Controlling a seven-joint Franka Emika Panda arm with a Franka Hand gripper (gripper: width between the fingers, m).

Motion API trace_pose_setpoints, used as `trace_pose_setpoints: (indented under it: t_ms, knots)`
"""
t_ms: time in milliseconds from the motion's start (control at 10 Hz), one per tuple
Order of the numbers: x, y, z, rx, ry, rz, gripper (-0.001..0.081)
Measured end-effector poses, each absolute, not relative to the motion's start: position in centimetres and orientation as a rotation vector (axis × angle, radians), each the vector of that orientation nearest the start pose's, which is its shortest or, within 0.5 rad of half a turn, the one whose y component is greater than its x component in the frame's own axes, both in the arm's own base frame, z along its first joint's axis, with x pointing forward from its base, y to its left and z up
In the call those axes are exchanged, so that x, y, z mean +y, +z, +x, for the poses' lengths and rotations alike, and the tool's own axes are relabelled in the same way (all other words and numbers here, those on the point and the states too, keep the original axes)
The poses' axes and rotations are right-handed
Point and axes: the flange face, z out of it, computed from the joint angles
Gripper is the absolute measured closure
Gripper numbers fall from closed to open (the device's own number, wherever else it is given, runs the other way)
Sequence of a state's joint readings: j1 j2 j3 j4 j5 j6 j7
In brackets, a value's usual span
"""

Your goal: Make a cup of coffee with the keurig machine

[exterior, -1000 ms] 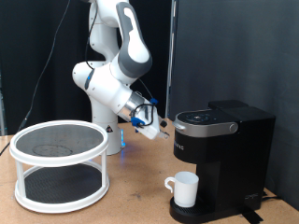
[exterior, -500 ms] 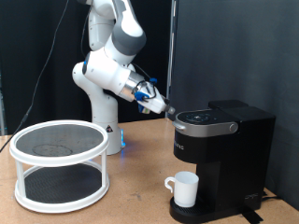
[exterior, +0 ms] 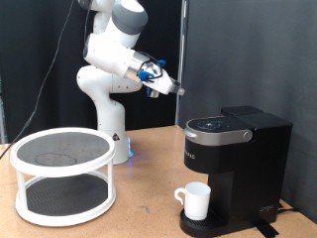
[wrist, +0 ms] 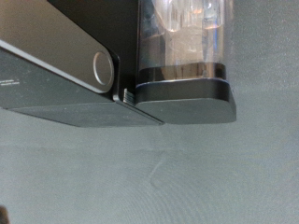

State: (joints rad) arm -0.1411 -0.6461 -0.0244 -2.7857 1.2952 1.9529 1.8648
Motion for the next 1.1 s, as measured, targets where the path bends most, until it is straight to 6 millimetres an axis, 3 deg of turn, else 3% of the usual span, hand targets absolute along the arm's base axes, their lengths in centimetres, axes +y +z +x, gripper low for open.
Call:
trace_pose_setpoints:
  t_ms: [300, 600, 800, 900, 1100]
  knots:
    - [1.7, 44.2, 35.8, 2.185, 1.08, -0.536, 0.0072]
    - [4.1, 47.6, 38.0, 2.267, 0.651, -0.7, 0.0072]
    - [5.7, 49.7, 39.1, 2.3, 0.409, -0.933, 0.0072]
    - [5.8, 49.9, 40.1, 2.322, 0.344, -1.017, 0.0072]
    - [6.0, 49.8, 40.0, 2.323, 0.374, -1.016, 0.0072]
